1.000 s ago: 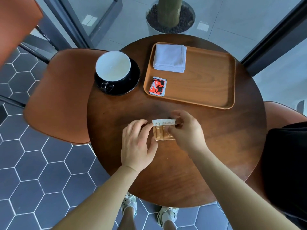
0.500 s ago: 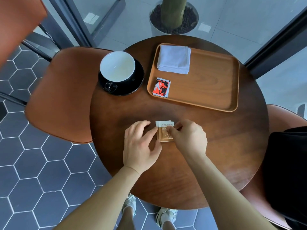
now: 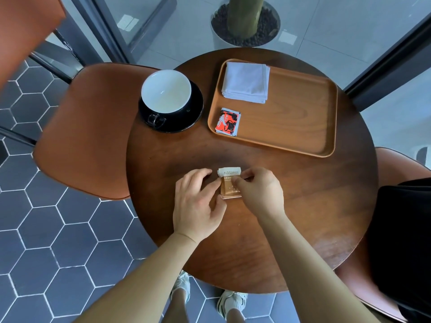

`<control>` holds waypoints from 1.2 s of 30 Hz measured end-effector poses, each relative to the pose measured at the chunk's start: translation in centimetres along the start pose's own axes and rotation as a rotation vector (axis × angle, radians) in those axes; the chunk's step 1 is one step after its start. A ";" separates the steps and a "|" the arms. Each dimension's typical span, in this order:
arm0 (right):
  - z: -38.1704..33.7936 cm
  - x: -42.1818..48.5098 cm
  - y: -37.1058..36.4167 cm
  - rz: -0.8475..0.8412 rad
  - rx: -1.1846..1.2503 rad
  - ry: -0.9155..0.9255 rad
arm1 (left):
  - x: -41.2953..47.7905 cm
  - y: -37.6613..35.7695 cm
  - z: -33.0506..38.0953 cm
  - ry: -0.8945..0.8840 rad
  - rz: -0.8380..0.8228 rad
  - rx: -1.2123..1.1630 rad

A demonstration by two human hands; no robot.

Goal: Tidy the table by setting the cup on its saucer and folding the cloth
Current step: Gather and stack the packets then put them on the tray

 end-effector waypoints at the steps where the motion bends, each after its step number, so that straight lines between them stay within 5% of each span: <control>1: 0.0 -0.1 0.0 0.005 0.015 0.005 | 0.0 0.0 0.0 0.000 0.001 -0.002; 15: 1.4 0.4 3.9 0.084 0.305 0.061 | 0.4 0.2 0.4 0.012 0.014 0.071; 22: 2.0 1.6 5.4 0.097 0.422 0.038 | 4.2 -0.5 -1.3 0.053 -0.067 0.345; 36: -5.1 8.4 7.4 0.131 0.382 0.135 | 4.7 -2.0 -1.5 0.073 -0.111 0.423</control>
Point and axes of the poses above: each hand's wrist, its own x-axis towards the middle knuckle, its own y-axis out of the back of the hand, z = x × y, the point moved 10 cm from there along x, towards the middle knuckle, and after that the axes turned 11 degrees about x, right-handed, at the moved point
